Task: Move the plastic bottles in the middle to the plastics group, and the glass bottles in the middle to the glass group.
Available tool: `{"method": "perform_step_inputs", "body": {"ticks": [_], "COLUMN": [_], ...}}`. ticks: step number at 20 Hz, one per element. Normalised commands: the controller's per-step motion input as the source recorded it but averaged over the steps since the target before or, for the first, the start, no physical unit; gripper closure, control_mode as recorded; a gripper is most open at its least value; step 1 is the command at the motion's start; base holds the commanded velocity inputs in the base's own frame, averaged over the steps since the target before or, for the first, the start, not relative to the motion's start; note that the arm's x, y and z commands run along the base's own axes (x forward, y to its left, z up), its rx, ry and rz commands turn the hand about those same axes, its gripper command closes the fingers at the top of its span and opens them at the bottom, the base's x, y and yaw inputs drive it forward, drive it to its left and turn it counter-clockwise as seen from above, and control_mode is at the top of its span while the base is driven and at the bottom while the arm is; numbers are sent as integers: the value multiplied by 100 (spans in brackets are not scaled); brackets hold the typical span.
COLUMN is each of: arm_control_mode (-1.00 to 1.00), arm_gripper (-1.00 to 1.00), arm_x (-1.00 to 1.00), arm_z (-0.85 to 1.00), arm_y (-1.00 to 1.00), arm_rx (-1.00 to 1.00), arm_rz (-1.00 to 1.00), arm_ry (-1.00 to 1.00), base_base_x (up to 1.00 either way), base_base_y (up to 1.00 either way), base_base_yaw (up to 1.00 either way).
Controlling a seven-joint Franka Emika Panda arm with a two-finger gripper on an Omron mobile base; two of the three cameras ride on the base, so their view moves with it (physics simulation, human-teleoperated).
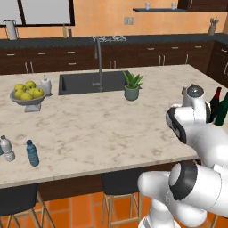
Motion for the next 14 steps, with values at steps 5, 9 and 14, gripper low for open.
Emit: {"method": "perform_step_inputs", "body": {"ticks": [5, 9, 14], "arm_control_mode": [-100, -100, -100], "arm_gripper": [100, 100, 100], "arm_x": [0, 10, 21], "arm_z": [-9, -26, -37], "arm_y": [-78, -35, -5], "arm_rx": [0, 0, 1], "arm_rz": [-10, -7, -3], "arm_ry": [0, 0, 0], "base_base_x": [0, 0, 0], "base_base_y": [0, 0, 0], "base_base_yaw": [0, 0, 0]}}
